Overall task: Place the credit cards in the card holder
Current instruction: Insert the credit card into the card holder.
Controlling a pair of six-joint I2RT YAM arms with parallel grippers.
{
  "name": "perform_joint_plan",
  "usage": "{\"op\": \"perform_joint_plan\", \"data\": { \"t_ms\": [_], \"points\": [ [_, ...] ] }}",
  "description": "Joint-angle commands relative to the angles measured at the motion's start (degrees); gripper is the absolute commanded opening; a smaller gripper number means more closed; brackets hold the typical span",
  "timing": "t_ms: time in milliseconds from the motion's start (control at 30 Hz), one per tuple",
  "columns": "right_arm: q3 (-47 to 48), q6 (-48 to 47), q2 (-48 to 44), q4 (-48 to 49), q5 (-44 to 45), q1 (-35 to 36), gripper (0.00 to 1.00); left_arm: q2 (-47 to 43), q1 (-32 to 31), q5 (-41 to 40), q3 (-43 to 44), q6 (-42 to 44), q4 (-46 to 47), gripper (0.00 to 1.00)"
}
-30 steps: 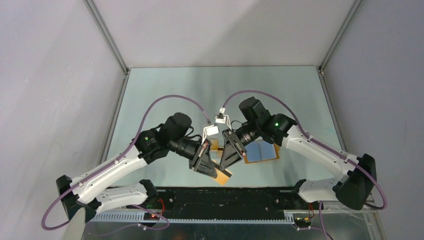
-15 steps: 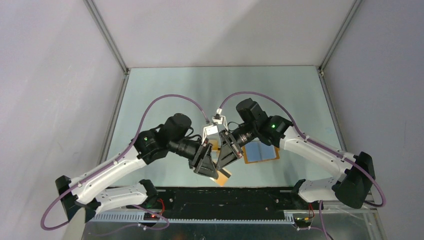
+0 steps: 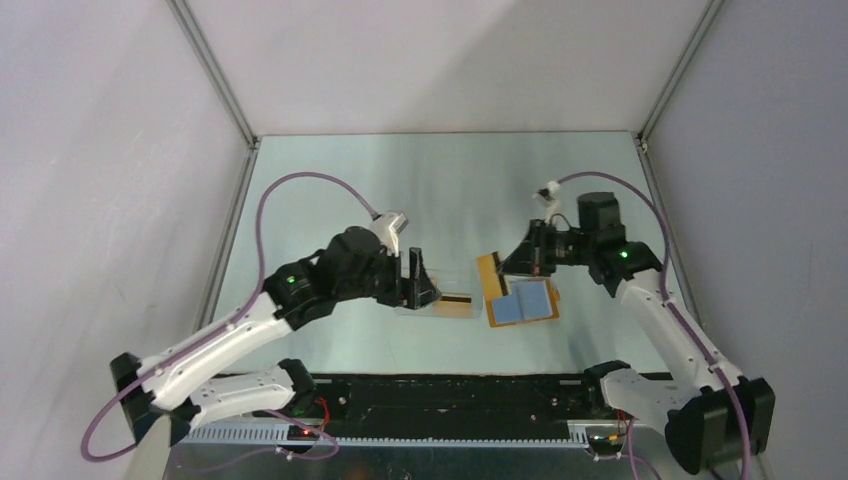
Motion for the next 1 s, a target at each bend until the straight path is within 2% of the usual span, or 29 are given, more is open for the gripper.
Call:
{"op": "perform_joint_plan", "data": {
  "t_ms": [0, 133, 367, 600, 767, 967],
  "points": [
    [-4.3, 1.8, -4.6, 0.8, 7.6, -9.9, 0.0, 7.9, 0.2, -5.1, -1.3, -7.1, 5.8, 0.78],
    [-8.2, 1.7, -3.9, 2.7, 12.8, -15.0, 0.0, 17.3, -0.5, -2.4, 1.8, -8.8, 11.6, 0.64],
    [-10.7, -0.9, 1.9, 5.3, 20.7, -15.8, 0.0, 36.0, -4.2, -1.9, 16.5, -8.0, 12.9, 0.5],
    [-11.8, -3.0, 7.6, 7.6, 24.6, -16.3, 0.0, 48.9, -6.2, -2.2, 25.9, -10.9, 13.1, 0.37],
    [-12.0, -3.8, 10.5, 8.0, 27.5, -16.4, 0.0, 56.7, -6.9, -1.7, 29.7, -13.5, 13.1, 0.32],
    [-12.1, -5.6, 12.1, 6.8, 30.7, -16.4, 0.0, 60.8, -6.9, -2.8, 30.1, -14.0, 13.1, 0.3]
  ]
}}
